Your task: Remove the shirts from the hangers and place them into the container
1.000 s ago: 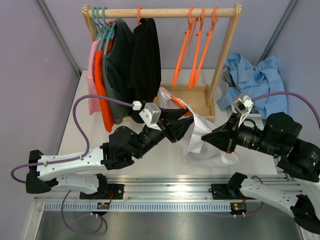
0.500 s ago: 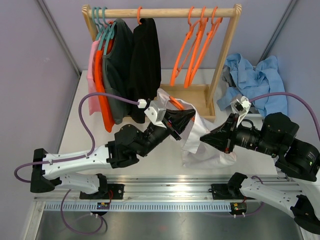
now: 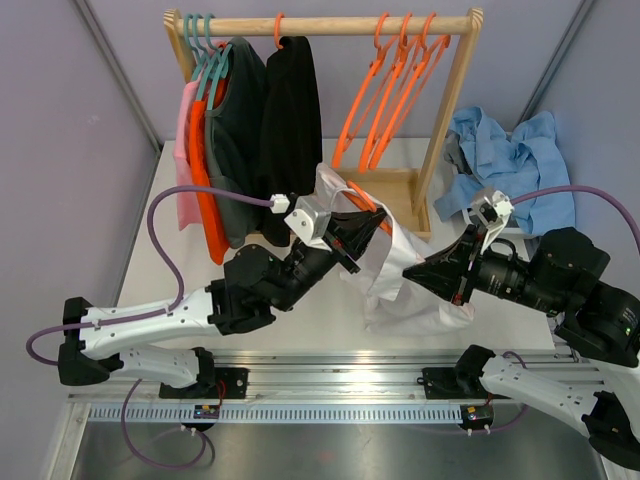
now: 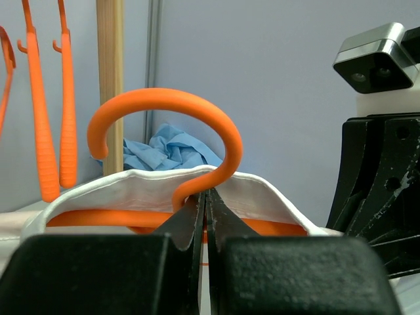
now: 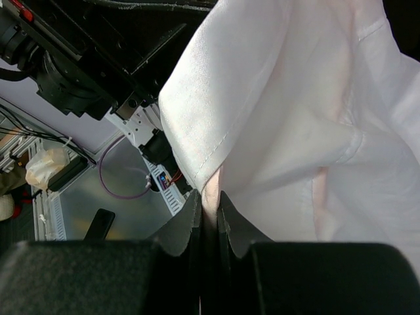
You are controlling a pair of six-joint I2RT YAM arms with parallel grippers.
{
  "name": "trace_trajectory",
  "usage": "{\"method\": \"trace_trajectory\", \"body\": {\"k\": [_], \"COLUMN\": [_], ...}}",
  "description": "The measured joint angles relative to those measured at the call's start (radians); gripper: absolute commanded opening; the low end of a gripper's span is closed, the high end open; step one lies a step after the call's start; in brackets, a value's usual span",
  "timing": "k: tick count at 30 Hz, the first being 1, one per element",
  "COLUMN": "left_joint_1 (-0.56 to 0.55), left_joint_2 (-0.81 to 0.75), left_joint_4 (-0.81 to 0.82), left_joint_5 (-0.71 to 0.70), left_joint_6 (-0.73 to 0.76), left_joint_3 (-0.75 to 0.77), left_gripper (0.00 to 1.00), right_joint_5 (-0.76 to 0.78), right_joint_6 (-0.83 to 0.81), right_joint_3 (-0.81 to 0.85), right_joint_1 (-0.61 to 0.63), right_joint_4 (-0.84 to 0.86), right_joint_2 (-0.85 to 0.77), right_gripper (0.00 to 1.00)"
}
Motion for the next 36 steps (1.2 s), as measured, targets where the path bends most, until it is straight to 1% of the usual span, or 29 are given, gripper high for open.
{"method": "trace_trajectory", "body": {"k": [8, 17, 23, 31, 32, 33, 34, 35, 36], "left_joint_1": [-0.002, -0.003, -0.001, 0.015, 0.017, 0.018, 0.019, 0.019, 0.014], "left_joint_2": [0.0, 0.002, 0.033, 0.061, 0.061, 0.061, 0.061, 0.061, 0.062], "left_joint_4": [-0.046, -0.05, -0.053, -0.108, -0.109, -0.111, -0.117, -0.12, -0.127], "left_joint_5": [-0.012, -0.011, -0.011, -0.011, -0.011, -0.011, -0.01, -0.008, 0.012], "left_joint_6": [0.058, 0.065, 0.068, 0.064, 0.064, 0.065, 0.068, 0.068, 0.055], "left_joint_3": [0.046, 0.056, 0.087, 0.126, 0.126, 0.127, 0.129, 0.13, 0.131], "left_gripper": [0.0, 0.0, 0.0, 0.0, 0.04, 0.18, 0.44, 0.48, 0.48], "right_joint_5": [0.022, 0.026, 0.016, 0.018, 0.018, 0.018, 0.019, 0.02, 0.025], "right_joint_6": [0.0, 0.0, 0.0, 0.0, 0.0, 0.0, 0.0, 0.0, 0.0], "right_joint_3": [0.0, 0.0, -0.008, -0.016, -0.017, -0.018, -0.018, -0.019, -0.02], "right_joint_1": [0.0, 0.0, 0.0, -0.002, -0.002, -0.002, -0.002, -0.002, -0.004], "right_joint_4": [0.024, 0.03, 0.051, 0.058, 0.061, 0.062, 0.063, 0.066, 0.072], "right_joint_2": [-0.002, -0.007, -0.005, -0.005, -0.004, -0.004, -0.003, -0.001, 0.001], "right_gripper": [0.0, 0.0, 0.0, 0.0, 0.0, 0.0, 0.0, 0.0, 0.0]}}
